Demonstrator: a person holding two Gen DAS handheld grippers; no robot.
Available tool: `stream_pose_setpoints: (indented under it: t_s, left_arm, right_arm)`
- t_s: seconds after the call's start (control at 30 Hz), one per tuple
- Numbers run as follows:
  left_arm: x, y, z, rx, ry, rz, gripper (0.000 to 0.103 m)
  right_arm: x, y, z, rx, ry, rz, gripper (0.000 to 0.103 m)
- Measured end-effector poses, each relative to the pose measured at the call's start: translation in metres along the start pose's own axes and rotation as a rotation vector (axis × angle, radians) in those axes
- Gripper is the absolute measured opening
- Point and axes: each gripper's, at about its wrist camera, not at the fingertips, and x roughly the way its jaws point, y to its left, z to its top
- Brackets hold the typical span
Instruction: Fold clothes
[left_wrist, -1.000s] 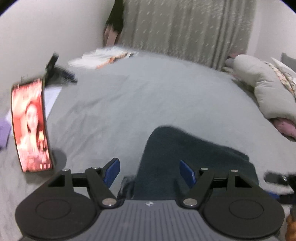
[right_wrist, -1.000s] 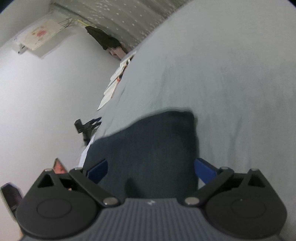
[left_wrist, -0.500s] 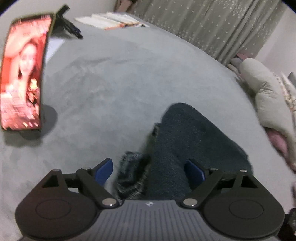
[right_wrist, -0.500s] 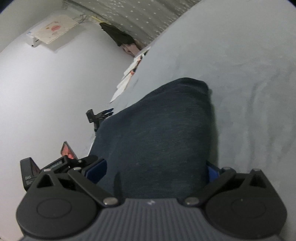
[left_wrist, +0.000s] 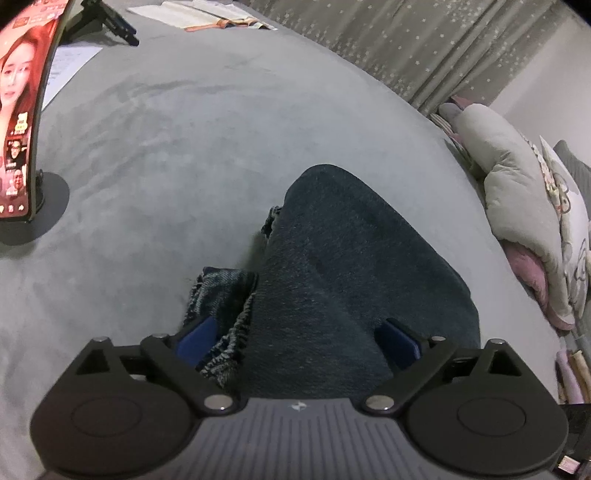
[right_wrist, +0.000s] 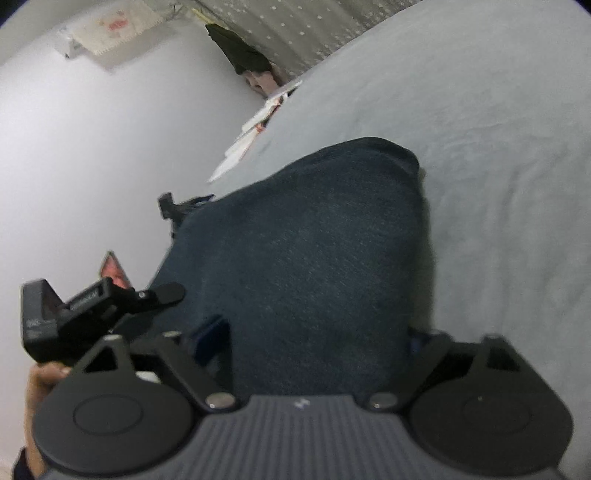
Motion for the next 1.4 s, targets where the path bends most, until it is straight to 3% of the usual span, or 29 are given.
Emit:
stream_pose_setpoints:
  t_s: [0.07,0.17,0.3,0.47,0.8,1.13,1.27,1.4]
  left_arm:
    - [-0.003,-0.006,-0.001,0.02,-0.012,-0.002,0.069]
    - [-0.008,-0.011,0.0,0.03,-0.028,-0.018,0.055]
    - [-0.014,-0.005,0.004,0.001,-0.034,-0.05,0.047]
    - [-0.019,-0.016,0.003,0.011,-0.046,-0.08,0.046]
    - [0.006,-0.07,-0.016,0.04,0.038,-0.199,0.047]
    - [0.016,-0.106,-0.028,0.079,0.047,-0.186,0.054]
    - [0.016,-0.101,-0.027,0.087,0.047,-0.168,0.065]
    - [0.008,-0.096,-0.02,0.084,-0.015,-0.116,0.077]
  right_arm:
    - [-0.001,0.005,0.0,-0.011,-0.006,-0.012,0.053]
    - [-0.004,0.022,0.0,-0.074,-0.025,-0.044,0.039]
    - [-0.012,0.046,0.002,-0.19,-0.058,-0.092,0.033]
    - [-0.026,0.065,0.011,-0.267,-0.087,-0.116,0.03]
    - [-0.078,0.059,0.04,-0.334,-0.174,-0.24,0.029]
    - [-0.101,0.024,0.042,-0.332,-0.139,-0.312,0.029]
    - [-0.093,0.009,0.037,-0.324,-0.1,-0.332,0.032]
    - [-0.088,-0.003,0.036,-0.294,-0.078,-0.321,0.037]
